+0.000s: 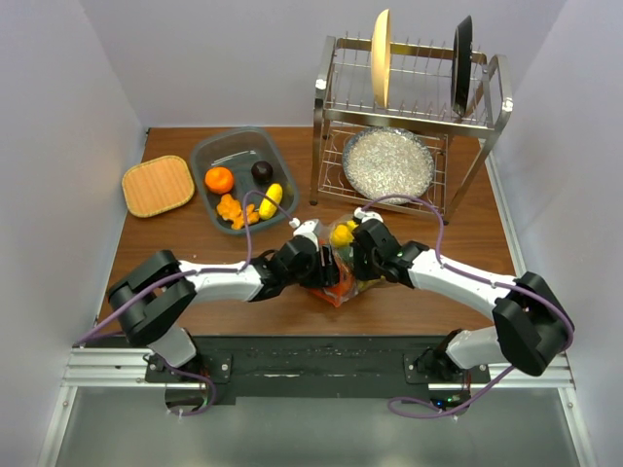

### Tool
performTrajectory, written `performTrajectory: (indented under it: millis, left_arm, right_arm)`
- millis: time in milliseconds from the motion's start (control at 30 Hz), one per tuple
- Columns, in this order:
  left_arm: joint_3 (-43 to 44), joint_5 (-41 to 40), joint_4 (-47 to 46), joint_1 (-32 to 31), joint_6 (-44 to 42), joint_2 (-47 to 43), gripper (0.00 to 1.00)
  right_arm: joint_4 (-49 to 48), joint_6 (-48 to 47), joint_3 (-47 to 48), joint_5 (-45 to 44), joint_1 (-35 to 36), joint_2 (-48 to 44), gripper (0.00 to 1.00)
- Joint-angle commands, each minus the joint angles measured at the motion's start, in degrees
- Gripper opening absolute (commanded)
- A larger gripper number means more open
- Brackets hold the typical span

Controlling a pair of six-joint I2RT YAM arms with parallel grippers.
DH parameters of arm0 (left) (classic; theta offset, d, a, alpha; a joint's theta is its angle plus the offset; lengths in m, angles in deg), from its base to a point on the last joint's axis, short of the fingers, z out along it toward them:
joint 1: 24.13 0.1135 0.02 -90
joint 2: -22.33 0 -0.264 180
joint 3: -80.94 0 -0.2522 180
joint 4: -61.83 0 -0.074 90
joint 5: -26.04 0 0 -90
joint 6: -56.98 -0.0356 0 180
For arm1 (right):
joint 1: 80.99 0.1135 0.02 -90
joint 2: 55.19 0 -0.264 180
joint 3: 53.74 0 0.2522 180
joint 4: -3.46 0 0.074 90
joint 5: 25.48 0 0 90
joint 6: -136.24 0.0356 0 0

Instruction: Open the zip-top bag and remove the fake food

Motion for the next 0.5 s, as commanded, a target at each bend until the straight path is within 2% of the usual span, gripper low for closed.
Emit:
performTrajectory:
  millis: [0,267,467]
  left_arm:
    - [-0.41,-3.44,3.67,-0.27,-2.32,-5.69,0.17]
    - [0.64,-10.12,12.81,-0.01,-4.34,-10.53,0.13]
    - [2.66,-12.06,22.74,0.26,-7.77,-14.22,0.13]
  right_arm:
    - [2.86,-0.05,-1.19,-2.1,-0.51,-0.65,0.06]
    - [3.56,-0.05,-0.48,-2.01,-0.51,-1.53,0.06]
    - [4.79,-0.4,0.92,-2.36,-0.51,-2.85,0.07]
